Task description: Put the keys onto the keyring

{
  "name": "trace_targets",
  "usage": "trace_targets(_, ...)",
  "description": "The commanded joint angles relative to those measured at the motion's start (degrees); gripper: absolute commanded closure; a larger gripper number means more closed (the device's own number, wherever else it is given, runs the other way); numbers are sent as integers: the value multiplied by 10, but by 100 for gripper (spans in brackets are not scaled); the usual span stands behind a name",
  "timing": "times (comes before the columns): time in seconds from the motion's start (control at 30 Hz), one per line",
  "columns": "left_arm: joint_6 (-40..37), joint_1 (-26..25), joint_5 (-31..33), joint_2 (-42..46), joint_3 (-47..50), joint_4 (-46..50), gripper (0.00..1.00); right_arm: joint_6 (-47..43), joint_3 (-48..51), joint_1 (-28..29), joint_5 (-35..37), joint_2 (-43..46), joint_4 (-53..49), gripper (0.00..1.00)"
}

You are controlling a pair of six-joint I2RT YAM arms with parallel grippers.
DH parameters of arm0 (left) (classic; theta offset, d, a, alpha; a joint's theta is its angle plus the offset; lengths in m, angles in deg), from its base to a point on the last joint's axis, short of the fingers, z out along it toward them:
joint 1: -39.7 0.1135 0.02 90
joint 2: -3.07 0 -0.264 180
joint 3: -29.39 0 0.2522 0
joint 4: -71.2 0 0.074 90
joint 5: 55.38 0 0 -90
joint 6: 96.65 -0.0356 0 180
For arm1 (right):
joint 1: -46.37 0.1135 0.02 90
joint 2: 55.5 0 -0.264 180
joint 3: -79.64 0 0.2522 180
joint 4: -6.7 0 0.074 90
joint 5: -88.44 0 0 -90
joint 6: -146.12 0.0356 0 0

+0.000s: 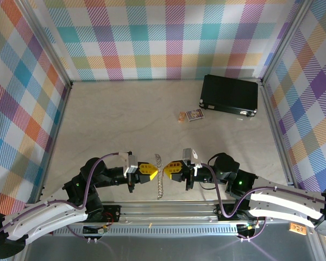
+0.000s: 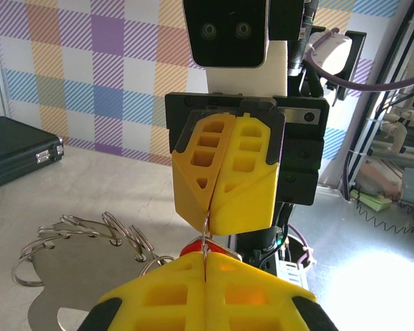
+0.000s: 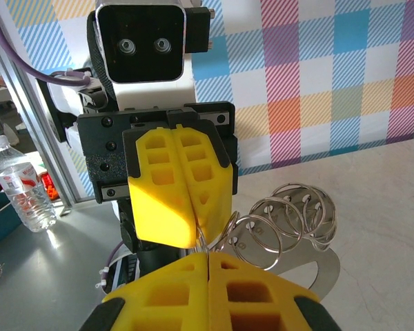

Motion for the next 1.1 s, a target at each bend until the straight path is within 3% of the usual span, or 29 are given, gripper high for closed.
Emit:
trace_targets(0.0, -7, -4, -8, 8, 1, -29, 100, 0, 2, 5, -3, -1, 29, 100)
trace_targets(1.07, -6, -4, -7, 10, 2, -29, 100, 1, 2, 5, 4, -2, 28, 100)
